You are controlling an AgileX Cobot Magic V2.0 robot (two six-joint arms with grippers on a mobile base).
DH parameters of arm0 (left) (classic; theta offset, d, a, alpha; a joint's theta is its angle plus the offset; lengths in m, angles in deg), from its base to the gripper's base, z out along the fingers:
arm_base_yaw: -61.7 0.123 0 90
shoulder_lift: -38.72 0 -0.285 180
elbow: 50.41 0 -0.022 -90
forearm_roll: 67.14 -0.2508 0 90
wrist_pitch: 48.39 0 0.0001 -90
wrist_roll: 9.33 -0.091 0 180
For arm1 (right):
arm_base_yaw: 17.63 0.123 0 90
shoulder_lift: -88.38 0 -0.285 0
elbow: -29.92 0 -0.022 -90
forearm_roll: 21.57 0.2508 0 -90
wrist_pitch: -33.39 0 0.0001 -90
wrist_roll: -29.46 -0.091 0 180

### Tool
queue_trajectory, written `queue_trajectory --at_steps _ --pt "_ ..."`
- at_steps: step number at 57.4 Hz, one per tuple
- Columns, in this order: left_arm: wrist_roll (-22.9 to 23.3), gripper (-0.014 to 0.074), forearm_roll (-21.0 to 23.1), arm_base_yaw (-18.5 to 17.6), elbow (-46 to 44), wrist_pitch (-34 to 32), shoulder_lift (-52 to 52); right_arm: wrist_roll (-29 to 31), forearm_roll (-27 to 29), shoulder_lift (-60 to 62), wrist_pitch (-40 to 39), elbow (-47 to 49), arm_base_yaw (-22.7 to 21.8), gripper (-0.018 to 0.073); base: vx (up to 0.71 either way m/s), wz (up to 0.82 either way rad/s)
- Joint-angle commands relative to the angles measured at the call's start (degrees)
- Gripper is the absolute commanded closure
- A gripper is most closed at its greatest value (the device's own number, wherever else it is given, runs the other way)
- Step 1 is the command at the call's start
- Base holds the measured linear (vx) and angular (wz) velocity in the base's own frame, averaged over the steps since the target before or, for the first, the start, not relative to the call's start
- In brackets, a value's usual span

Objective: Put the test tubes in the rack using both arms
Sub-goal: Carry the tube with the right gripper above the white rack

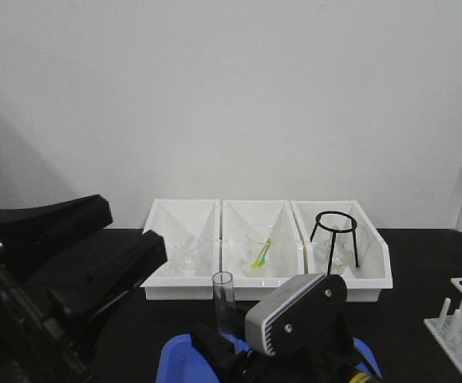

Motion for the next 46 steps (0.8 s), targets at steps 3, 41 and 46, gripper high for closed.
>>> queue_trajectory --at_steps 3,41,46 --pt "-0.6 0.0098 0.5 1.2 -2.0 2.1 1.9 7.5 10.6 1.6 -7.5 1.9 -2.5 0.0566 0.00 0.00" --pt "-1.0 0.0098 0.4 1.4 -1.8 9.8 2.3 12.2 12.8 5.5 -7.2 1.9 -40.1 0.0566 0.00 0.00" --pt "-1.0 0.0098 0.4 1.4 -1.8 10.5 2.3 12.2 12.8 5.5 -7.2 1.9 -44.7 0.0565 0.00 0.00"
